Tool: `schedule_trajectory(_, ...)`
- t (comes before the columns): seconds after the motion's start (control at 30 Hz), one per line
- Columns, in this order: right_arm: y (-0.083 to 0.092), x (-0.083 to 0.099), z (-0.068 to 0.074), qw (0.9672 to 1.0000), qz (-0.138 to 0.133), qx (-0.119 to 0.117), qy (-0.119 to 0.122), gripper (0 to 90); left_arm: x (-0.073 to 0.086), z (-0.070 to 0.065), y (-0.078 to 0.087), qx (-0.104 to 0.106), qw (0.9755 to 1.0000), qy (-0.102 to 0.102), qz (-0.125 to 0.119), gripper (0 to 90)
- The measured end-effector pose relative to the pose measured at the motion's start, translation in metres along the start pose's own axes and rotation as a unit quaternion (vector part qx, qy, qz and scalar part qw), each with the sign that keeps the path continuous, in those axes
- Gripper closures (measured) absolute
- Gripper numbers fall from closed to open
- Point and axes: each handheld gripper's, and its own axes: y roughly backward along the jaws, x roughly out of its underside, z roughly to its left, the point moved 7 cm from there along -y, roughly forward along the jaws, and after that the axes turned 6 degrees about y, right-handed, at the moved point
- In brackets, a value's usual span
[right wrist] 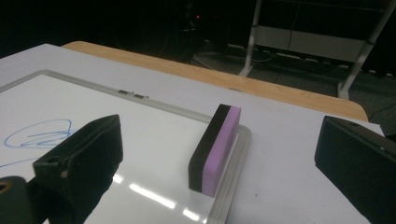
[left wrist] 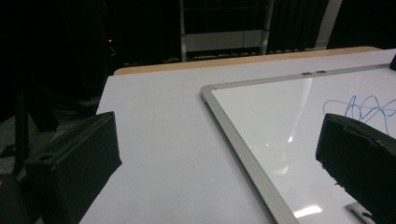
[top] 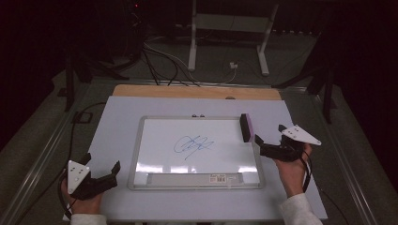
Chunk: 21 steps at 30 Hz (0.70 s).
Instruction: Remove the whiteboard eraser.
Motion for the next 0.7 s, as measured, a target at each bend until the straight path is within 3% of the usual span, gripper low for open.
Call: schedule_trajectory(0.7,-0.038,-0.006,-0.009,0.9992,0.04,0.0,0.001,1.0,0.001,0.0,-0.001,0.0,1.0,0.0,0.001,0.5)
